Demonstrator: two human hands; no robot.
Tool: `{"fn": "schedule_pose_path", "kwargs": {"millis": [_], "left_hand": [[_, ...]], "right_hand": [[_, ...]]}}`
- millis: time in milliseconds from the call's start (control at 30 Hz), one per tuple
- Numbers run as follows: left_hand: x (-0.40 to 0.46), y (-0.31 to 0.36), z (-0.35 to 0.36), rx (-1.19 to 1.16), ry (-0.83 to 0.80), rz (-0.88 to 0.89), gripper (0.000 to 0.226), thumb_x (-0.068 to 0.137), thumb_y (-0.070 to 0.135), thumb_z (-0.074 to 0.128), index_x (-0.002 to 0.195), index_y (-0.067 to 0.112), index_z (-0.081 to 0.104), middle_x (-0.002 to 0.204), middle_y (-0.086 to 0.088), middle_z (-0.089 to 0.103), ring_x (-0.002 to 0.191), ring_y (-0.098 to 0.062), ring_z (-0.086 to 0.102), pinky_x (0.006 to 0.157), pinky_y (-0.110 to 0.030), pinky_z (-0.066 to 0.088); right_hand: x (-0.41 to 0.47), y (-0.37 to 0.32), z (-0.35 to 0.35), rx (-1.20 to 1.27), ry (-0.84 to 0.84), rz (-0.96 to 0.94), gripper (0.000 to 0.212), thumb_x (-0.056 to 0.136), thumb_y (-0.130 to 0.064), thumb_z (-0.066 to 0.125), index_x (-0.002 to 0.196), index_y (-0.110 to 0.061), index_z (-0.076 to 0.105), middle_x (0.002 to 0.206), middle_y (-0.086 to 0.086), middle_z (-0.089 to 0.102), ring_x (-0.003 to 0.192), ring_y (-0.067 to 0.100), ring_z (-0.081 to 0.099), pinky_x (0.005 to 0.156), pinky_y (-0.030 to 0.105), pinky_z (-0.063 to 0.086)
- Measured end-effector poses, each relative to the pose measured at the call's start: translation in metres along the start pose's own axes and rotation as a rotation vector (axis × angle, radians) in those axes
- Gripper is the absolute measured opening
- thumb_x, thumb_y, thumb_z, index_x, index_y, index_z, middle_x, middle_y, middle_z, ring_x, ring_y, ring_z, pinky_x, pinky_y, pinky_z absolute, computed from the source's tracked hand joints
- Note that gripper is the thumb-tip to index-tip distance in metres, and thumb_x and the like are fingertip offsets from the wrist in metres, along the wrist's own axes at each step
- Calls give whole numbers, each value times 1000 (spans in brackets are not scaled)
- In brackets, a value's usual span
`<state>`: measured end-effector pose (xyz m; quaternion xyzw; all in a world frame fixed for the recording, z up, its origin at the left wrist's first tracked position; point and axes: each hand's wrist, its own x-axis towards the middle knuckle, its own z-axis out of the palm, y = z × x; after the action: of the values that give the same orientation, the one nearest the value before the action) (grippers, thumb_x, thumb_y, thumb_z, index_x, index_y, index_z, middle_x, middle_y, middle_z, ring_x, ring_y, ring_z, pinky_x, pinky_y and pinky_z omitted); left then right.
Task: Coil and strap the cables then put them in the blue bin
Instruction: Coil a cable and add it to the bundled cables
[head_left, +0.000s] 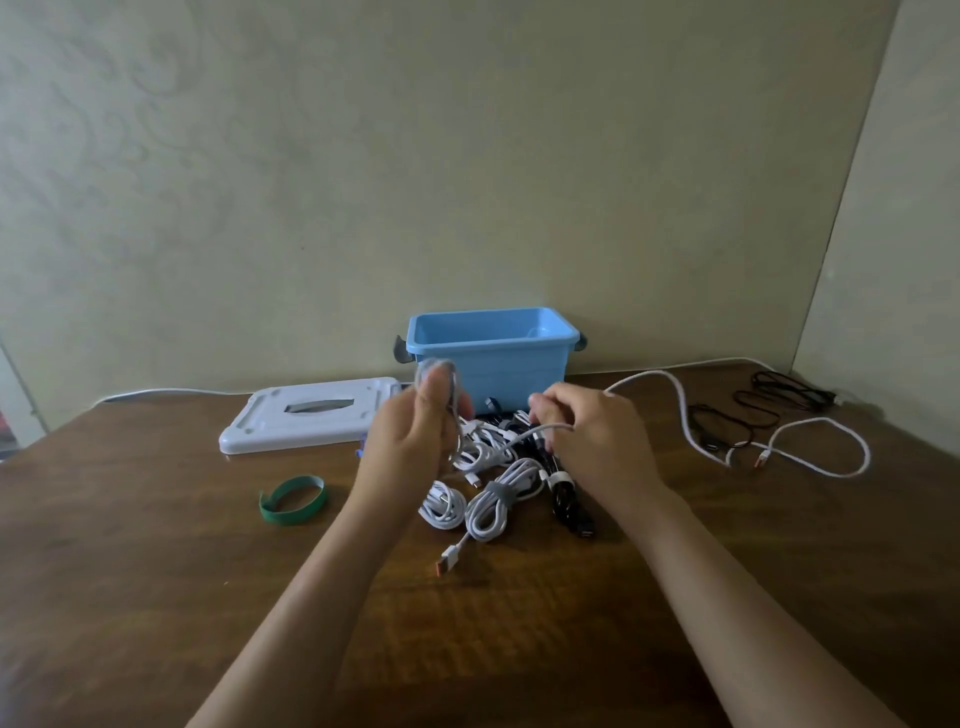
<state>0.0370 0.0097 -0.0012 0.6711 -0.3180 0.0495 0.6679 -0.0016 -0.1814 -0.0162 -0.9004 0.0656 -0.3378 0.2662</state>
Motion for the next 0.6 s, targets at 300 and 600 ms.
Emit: {"fn": "schedule_pose_path", "kwargs": {"millis": [300, 600], "left_hand": [[-9, -22, 26, 593, -152, 48, 40, 104, 43, 34, 70, 25, 45, 62, 4, 52, 59, -10, 48, 59, -30, 36], [-7, -19, 28, 564, -288, -8, 45, 103, 47, 33, 74, 19, 54, 63, 5, 53, 60, -10, 48, 61, -32, 38]], "right_hand": [[-5, -19, 10, 379, -101, 175, 23, 103, -40, 56, 88, -27, 69, 73, -10, 68, 68, 8, 63, 63, 32, 52], [-4, -16, 11, 386, -27, 209, 21, 102, -41, 57, 93, -27, 70, 85, -11, 71, 81, 7, 66, 62, 22, 46]]}}
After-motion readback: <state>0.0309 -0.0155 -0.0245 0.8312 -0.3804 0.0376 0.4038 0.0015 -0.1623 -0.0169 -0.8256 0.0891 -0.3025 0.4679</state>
